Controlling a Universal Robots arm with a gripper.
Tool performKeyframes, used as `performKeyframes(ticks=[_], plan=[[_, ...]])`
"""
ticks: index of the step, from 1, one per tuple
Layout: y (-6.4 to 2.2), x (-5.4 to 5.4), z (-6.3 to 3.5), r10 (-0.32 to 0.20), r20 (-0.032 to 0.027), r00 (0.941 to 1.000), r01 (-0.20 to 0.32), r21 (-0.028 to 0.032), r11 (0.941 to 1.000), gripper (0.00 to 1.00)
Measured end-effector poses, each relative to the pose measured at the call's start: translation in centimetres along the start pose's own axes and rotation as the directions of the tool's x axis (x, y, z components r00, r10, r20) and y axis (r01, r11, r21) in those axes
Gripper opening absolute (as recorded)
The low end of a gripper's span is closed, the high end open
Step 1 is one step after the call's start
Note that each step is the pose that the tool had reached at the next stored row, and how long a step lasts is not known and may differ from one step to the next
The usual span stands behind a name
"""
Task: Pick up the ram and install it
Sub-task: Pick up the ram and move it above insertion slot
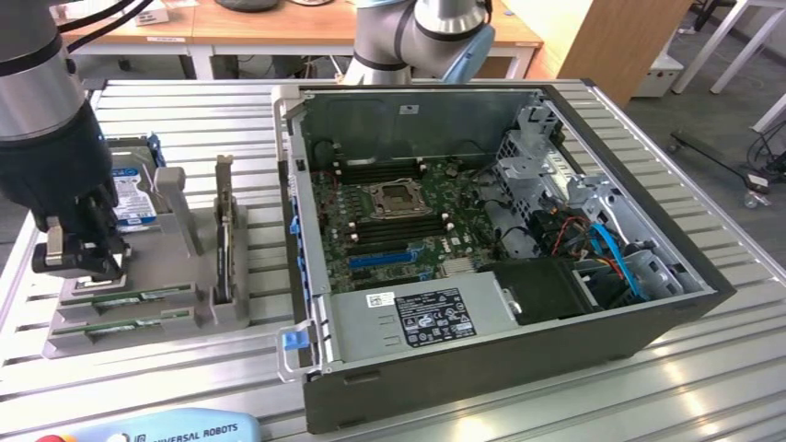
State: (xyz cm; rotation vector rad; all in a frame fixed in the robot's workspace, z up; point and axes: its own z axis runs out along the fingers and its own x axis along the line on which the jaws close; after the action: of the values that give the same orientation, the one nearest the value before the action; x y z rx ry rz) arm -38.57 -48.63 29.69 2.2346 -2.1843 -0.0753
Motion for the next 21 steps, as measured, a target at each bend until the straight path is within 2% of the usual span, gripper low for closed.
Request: performKeyframes(ticks=[8, 21], plan=[[0.0, 0.2, 0.13, 0.0, 0.0007, 1.0, 0.0, 0.0001, 1.0, 0.37], [-0.1, 0.3, 2.48, 0.0, 0.0011, 1.0, 0.0, 0.0, 1.0, 0.37]])
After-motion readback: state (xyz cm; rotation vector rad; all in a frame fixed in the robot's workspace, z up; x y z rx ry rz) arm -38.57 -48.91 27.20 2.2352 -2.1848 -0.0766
